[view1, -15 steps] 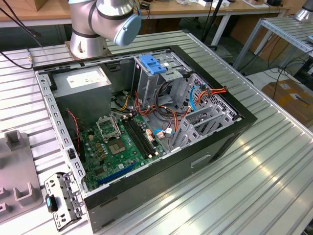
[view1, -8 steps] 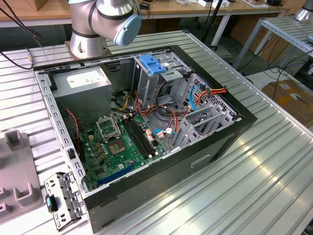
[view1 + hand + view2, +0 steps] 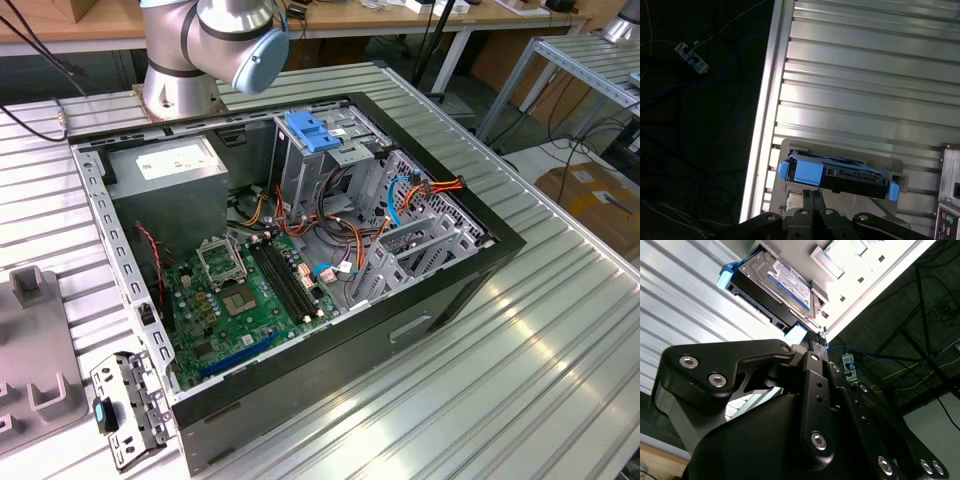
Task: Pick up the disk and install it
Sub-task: 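Pick up the disk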
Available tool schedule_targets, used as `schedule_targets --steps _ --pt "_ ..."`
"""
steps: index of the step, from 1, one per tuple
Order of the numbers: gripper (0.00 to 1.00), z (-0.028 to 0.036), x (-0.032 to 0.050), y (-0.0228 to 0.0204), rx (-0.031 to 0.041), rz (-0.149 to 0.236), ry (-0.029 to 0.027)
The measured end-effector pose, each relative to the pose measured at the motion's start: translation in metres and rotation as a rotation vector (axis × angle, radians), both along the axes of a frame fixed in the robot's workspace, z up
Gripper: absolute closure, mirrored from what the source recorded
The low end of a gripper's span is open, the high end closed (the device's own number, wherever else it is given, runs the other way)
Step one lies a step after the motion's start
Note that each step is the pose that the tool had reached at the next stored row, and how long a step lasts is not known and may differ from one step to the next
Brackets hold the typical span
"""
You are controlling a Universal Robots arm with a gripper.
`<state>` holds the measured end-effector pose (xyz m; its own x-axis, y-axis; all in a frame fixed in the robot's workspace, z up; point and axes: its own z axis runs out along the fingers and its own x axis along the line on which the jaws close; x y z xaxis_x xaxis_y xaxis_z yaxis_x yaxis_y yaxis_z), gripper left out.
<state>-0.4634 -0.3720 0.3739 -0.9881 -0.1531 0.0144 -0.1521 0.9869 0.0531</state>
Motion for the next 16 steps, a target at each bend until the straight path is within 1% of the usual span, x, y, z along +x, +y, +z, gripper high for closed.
schedule_targets --steps 11,16 --pt "0.89 0.0 0.0 0.0 0.0 0.056 0.0" --pt "0.89 0.0 0.0 0.0 0.0 0.088 0.0001"
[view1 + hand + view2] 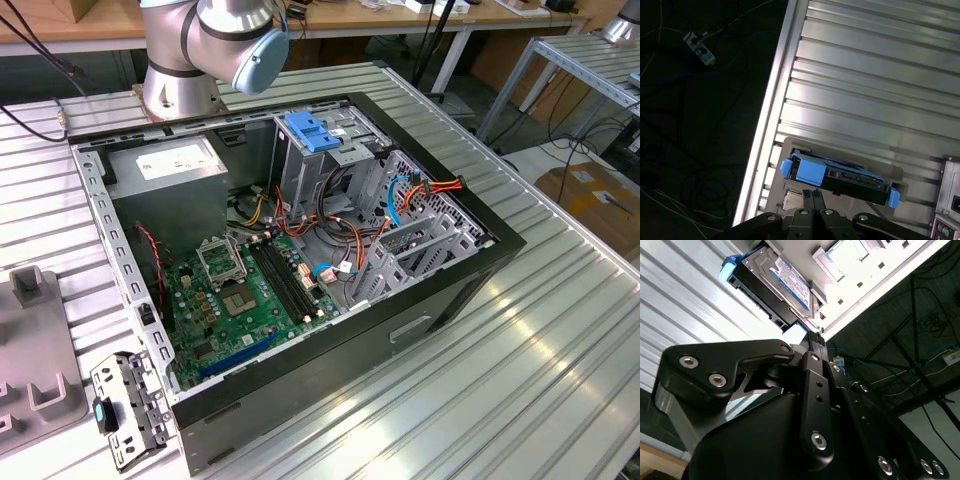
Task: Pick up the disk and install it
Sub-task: 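Pick up the disk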
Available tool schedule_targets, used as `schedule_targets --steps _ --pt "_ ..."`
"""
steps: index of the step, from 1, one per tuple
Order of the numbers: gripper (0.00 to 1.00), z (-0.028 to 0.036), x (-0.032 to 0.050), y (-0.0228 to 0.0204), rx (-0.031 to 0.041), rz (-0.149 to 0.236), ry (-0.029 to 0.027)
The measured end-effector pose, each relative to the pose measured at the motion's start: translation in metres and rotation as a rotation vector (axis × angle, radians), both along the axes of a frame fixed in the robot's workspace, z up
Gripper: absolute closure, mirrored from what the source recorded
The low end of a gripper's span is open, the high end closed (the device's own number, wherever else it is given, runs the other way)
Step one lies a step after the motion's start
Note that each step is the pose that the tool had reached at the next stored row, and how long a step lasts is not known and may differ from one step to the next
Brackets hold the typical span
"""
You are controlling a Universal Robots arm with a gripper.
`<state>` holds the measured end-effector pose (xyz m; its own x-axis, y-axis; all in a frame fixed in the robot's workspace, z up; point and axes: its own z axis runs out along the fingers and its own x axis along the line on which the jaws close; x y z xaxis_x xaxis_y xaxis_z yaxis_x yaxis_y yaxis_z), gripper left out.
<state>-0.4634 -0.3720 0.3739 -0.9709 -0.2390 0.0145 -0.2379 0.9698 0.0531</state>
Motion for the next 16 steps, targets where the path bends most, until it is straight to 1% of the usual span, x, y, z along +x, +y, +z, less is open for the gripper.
schedule_targets --steps 9,16 --pt "0.89 0.0 0.0 0.0 0.0001 0.046 0.0" --pt "0.89 0.0 0.0 0.0 0.0 0.111 0.0"
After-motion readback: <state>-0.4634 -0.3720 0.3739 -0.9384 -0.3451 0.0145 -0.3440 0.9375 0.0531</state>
